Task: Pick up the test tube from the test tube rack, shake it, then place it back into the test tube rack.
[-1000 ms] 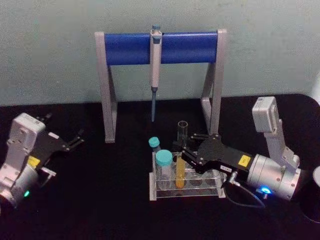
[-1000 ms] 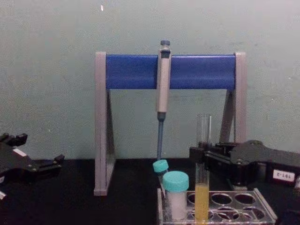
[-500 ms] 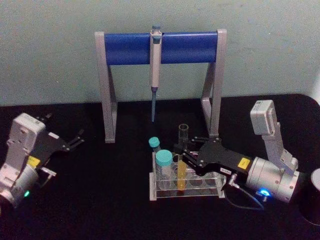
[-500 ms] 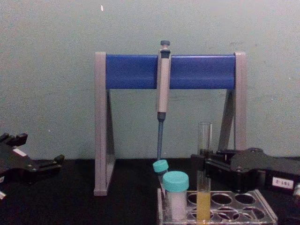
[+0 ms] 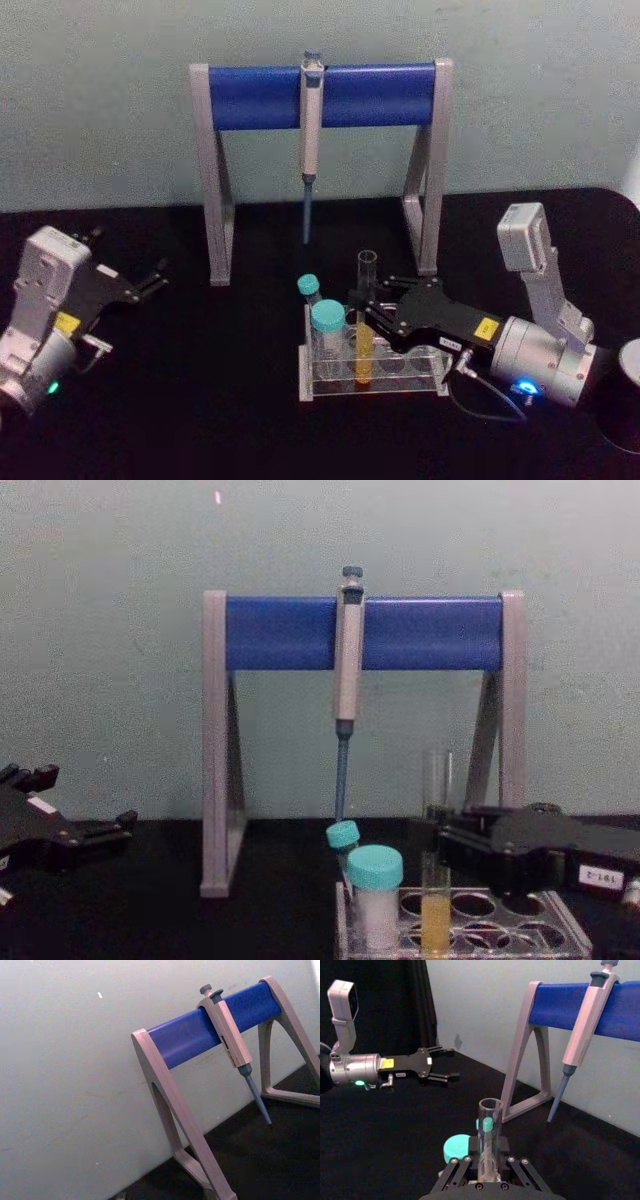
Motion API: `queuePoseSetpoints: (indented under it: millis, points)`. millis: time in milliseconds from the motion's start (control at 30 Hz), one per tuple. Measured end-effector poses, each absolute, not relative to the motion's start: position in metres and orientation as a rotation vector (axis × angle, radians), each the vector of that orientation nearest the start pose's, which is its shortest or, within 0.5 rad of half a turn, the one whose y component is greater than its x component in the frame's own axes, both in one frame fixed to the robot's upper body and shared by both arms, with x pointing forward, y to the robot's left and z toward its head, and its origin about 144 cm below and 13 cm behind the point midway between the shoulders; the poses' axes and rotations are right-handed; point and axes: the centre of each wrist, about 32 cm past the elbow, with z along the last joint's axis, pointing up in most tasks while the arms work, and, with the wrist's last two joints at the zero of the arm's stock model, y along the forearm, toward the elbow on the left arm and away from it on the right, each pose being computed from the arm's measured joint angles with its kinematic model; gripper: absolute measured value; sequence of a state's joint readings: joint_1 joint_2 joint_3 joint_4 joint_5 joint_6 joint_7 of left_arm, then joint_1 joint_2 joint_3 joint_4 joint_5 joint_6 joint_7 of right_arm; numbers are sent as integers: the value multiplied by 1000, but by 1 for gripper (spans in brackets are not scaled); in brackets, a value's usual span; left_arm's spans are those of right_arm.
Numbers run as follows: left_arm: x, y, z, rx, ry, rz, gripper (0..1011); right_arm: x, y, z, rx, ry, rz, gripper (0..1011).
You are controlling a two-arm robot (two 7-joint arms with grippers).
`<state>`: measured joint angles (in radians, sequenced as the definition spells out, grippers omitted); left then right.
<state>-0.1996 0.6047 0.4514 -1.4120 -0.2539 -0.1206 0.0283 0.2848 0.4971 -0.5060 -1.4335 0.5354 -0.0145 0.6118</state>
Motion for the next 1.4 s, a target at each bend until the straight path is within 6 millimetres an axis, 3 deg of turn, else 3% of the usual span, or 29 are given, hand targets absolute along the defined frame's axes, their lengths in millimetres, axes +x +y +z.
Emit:
queuePoseSetpoints:
  millis: [500,1133,1400]
  points:
    - [489,310,1140,304,-285,1248,1001,509,-253,1160,-77,41,-590,239]
    - [489,310,1140,304,-285,1248,1001,509,-253,1161,-75,40,-588,846]
    - [489,310,1140,305,-285,1248,1001,509,-253,1161,-75,41,-588,1000]
